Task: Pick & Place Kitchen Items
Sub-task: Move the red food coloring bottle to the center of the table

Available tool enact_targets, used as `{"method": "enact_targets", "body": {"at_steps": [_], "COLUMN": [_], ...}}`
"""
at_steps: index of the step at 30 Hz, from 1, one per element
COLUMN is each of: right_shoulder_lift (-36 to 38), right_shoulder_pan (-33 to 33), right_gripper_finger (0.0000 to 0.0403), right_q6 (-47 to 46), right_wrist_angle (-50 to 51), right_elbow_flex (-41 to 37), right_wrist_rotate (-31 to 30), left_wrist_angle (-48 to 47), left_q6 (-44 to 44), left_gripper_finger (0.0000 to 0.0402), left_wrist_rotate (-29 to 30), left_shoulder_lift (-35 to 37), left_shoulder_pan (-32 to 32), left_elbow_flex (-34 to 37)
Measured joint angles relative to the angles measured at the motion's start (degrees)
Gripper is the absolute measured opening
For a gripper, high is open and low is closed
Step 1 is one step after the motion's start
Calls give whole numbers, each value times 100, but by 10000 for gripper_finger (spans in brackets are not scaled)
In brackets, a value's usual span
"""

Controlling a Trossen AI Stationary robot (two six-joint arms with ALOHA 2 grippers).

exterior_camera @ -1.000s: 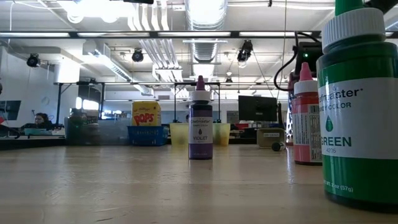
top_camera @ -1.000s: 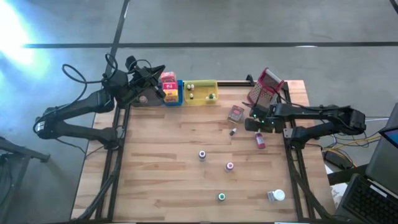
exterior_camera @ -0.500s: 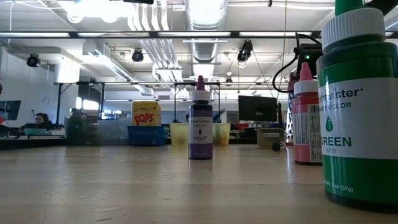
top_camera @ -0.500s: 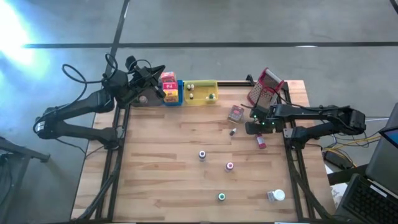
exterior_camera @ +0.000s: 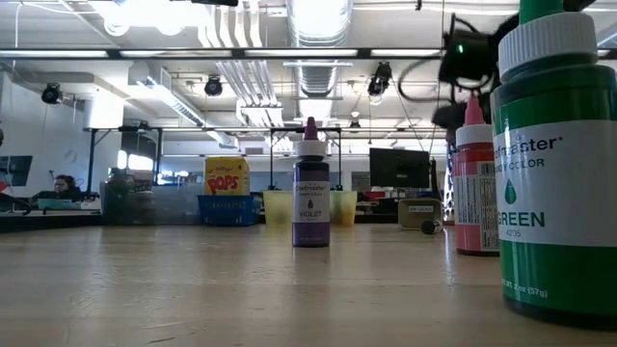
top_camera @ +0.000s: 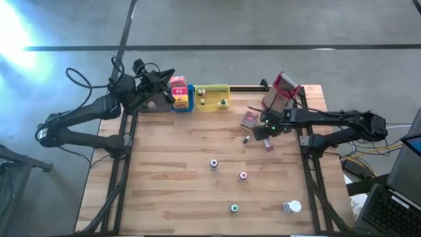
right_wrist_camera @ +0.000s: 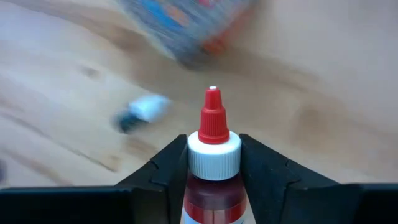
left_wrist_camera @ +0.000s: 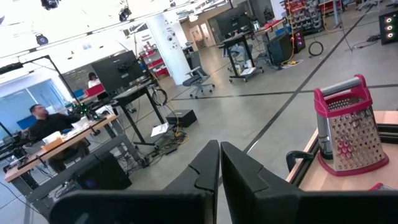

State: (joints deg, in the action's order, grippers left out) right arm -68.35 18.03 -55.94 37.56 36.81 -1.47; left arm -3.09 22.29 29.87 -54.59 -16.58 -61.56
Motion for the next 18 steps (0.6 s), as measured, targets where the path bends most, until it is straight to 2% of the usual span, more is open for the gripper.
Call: {"method": "enact_targets", "body": {"at_steps": [4, 8, 13, 18], "right_shoulder_lift": [1, -32, -529, -1757], "right_shoulder_pan": [-379, -641, -691, -691], "right_gripper_finger": [115, 111, 125, 116], "right_q6": [555, 1480, 2786, 4224], "right_wrist_angle": [-356, -1415, -3850, -6583], "right_elbow_flex": [430, 574, 318, 226], "right_wrist_rotate": [-641, -1255, -1487, -1485], "left_wrist_angle": [1, 0, 0, 0], "left_q6": [1, 1, 0, 0], "left_gripper_finger": [22, 22, 22, 22], "left_wrist_rotate": [0, 0, 0, 0], "left_shoulder_lift": [0, 0, 0, 0], "left_shoulder_pan": [0, 0, 0, 0], "left_elbow_flex": [-1, -1, -1, -1]}}
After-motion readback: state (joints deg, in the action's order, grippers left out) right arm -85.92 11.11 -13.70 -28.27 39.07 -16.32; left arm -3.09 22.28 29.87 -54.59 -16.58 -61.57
